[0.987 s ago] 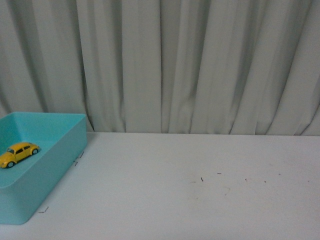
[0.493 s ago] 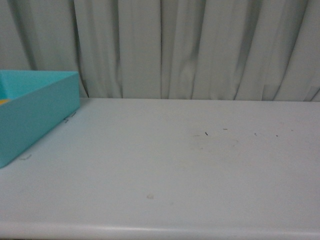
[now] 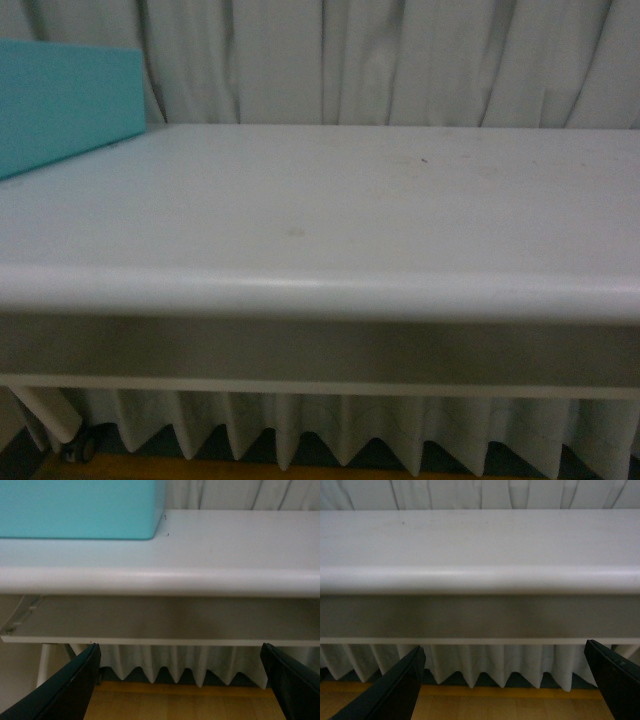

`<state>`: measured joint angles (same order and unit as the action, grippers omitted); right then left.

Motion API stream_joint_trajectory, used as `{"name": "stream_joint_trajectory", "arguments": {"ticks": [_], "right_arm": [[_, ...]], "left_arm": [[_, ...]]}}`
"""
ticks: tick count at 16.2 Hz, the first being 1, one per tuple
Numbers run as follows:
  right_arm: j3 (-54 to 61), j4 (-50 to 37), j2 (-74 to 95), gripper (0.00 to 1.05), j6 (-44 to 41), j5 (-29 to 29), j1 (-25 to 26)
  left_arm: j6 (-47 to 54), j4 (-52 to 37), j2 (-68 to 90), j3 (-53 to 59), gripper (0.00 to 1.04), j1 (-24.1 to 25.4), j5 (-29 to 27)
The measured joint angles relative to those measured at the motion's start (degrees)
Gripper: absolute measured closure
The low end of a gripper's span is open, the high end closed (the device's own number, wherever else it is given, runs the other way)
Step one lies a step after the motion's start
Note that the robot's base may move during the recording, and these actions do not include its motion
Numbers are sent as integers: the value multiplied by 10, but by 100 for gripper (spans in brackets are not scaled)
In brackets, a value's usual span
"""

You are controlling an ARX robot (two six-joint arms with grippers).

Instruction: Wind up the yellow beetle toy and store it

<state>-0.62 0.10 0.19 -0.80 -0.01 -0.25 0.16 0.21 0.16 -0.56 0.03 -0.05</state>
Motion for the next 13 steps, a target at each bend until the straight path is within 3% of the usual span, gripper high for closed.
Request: {"name": "stream_joint_trajectory", "arguments": {"ticks": [13], "right_arm": [[0, 2, 0, 7, 0, 0, 0]], "left_arm": [[0, 0, 0, 0, 7, 0, 0]]}}
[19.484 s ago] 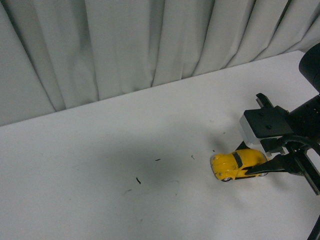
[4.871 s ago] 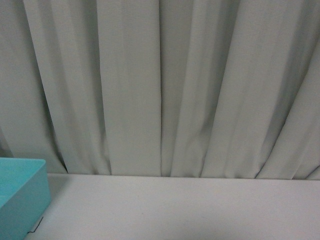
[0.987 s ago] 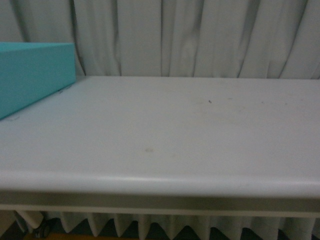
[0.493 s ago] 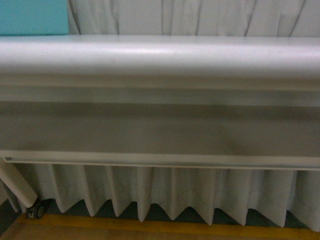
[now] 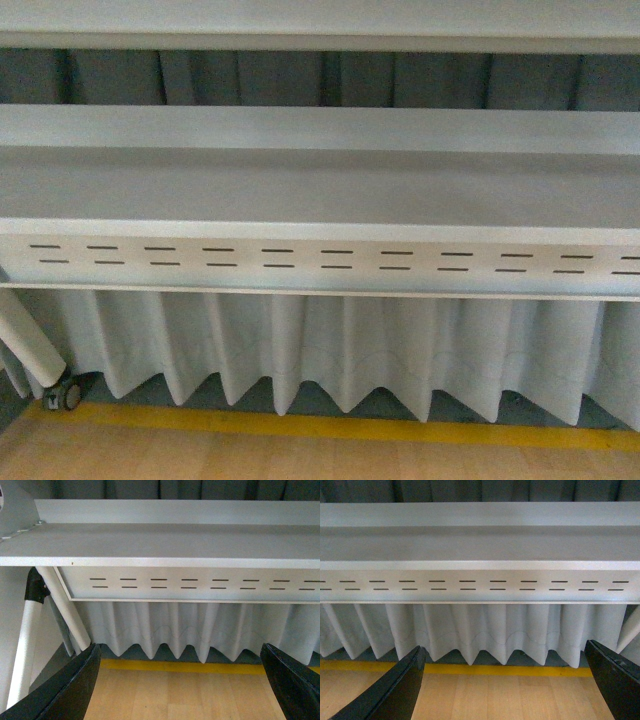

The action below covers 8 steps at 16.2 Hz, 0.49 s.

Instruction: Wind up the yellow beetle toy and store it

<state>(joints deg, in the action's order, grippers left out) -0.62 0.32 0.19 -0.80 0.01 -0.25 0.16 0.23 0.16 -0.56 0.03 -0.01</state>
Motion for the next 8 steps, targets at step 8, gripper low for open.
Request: {"name": "stream_joint_trajectory", "arguments": {"ticks": [8], "right_arm": [[0, -1, 0, 7, 0, 0, 0]], "left_arm": [[0, 0, 0, 0, 7, 0, 0]]}}
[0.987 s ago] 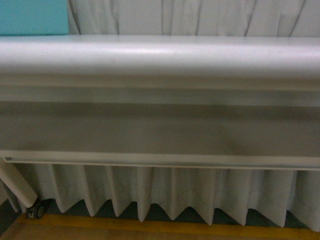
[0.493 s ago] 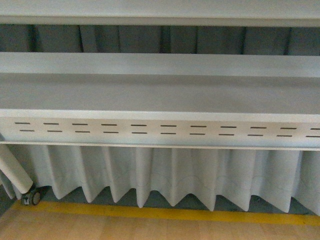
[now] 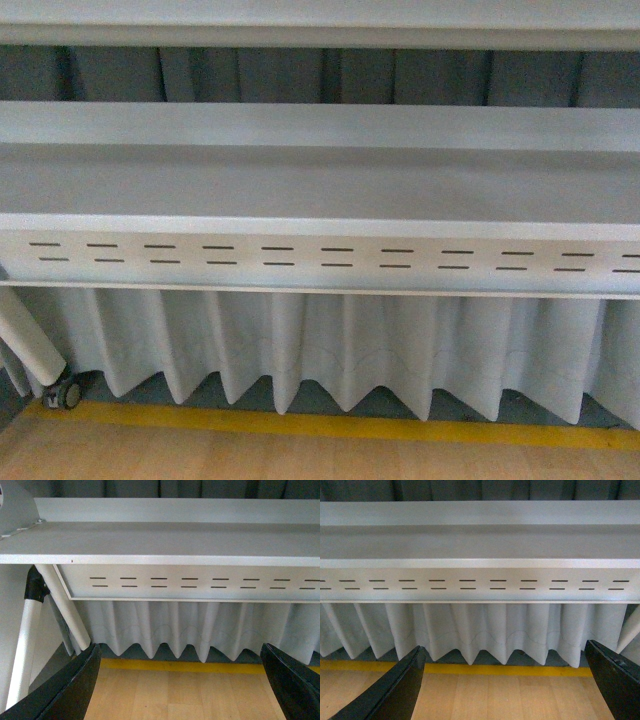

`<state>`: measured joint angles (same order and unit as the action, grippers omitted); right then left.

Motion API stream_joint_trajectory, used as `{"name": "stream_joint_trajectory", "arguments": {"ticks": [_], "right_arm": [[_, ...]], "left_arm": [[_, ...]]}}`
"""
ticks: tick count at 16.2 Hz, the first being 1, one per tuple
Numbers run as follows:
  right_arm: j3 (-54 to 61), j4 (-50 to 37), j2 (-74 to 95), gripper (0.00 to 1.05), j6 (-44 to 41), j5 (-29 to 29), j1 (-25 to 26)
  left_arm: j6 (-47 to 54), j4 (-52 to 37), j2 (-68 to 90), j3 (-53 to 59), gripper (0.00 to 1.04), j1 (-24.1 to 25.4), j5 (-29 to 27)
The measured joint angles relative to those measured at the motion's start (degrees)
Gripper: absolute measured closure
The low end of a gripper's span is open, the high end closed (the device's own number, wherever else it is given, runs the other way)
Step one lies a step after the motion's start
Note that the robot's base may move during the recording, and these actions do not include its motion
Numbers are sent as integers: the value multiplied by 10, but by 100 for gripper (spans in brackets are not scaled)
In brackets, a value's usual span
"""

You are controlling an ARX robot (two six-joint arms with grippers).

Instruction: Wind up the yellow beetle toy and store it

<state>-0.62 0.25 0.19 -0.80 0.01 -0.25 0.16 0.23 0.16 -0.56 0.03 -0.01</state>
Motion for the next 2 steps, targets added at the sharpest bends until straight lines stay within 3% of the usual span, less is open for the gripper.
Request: {"name": "stream_joint_trajectory", "arguments": {"ticks": [2], "right_arm": [[0, 0, 0, 7, 0, 0, 0]], "left_arm": [[0, 0, 0, 0, 7, 0, 0]]}}
